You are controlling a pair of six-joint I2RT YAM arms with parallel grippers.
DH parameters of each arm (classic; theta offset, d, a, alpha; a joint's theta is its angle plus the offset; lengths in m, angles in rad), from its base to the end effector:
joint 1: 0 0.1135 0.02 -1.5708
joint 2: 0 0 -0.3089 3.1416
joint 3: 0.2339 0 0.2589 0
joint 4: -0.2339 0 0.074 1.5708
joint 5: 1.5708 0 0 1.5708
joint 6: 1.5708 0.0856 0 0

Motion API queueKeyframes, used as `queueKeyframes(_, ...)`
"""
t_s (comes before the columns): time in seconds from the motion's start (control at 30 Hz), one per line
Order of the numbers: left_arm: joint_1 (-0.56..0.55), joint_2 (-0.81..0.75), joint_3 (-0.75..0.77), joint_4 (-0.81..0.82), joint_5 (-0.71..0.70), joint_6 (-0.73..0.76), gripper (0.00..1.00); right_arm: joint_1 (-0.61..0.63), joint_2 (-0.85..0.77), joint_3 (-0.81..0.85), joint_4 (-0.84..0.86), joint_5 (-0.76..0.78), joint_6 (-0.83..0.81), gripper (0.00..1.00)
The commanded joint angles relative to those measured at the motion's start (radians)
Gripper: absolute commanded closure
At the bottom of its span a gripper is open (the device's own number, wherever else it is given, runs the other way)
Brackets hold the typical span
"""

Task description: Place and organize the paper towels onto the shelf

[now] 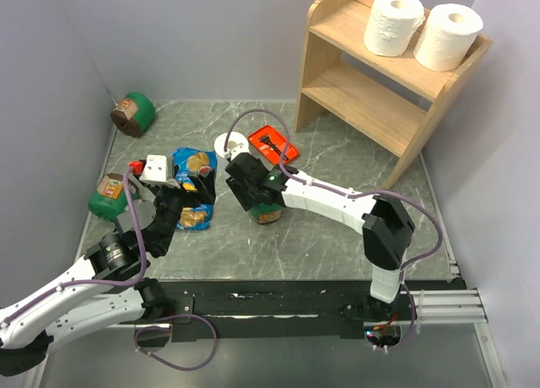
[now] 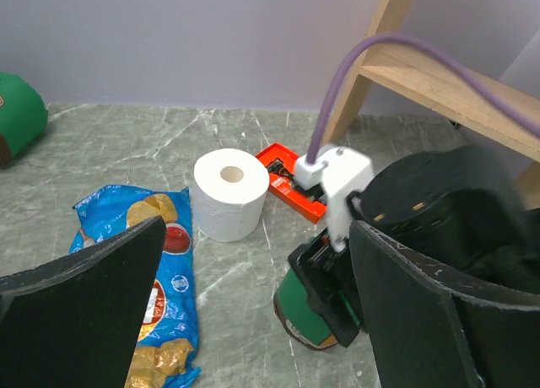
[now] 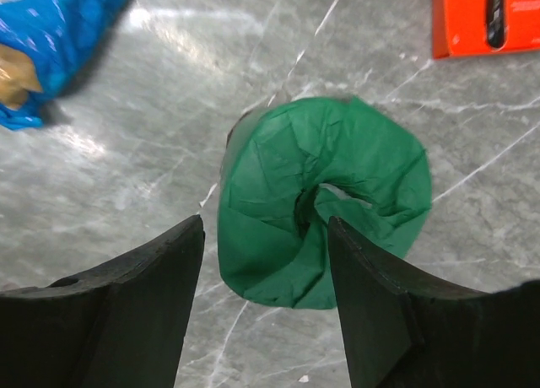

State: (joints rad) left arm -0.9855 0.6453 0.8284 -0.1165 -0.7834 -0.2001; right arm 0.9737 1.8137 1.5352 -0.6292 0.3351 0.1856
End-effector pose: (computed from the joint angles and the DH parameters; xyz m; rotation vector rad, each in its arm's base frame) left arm 0.1301 -0.0869 0.4131 -0.0354 1.5339 -0.3574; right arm 0.2753 0.3549 0.2798 -0.7954 2.2785 0.1134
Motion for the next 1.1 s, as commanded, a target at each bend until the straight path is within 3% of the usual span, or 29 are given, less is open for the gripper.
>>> queueKeyframes(0.0, -0.004, 0.002, 0.005, 0.031, 0.0, 0.004, 0.03, 0.013, 0.032, 0.02, -0.007, 0.038, 0.02, 0.32)
queueKeyframes(0.47, -0.004, 0.013, 0.008, 0.026, 0.004, 0.008, 0.04, 0.025, 0.102, -0.044, 0.029, 0.041, 0.0, 0.39)
queueKeyframes(0.7, -0.004, 0.011, 0.006, 0.026, 0.001, 0.008, 0.04, 0.029, 0.069, -0.069, 0.017, 0.084, -0.044, 0.55)
queueKeyframes(0.83, -0.004, 0.013, 0.008, 0.026, 0.001, 0.008, 0.03, 0.043, 0.012, -0.076, -0.007, 0.151, -0.116, 0.61)
queueKeyframes(1.07, -0.004, 0.013, 0.008, 0.026, 0.003, 0.008, 0.04, 0.039, -0.126, -0.08, -0.092, 0.342, -0.271, 0.62)
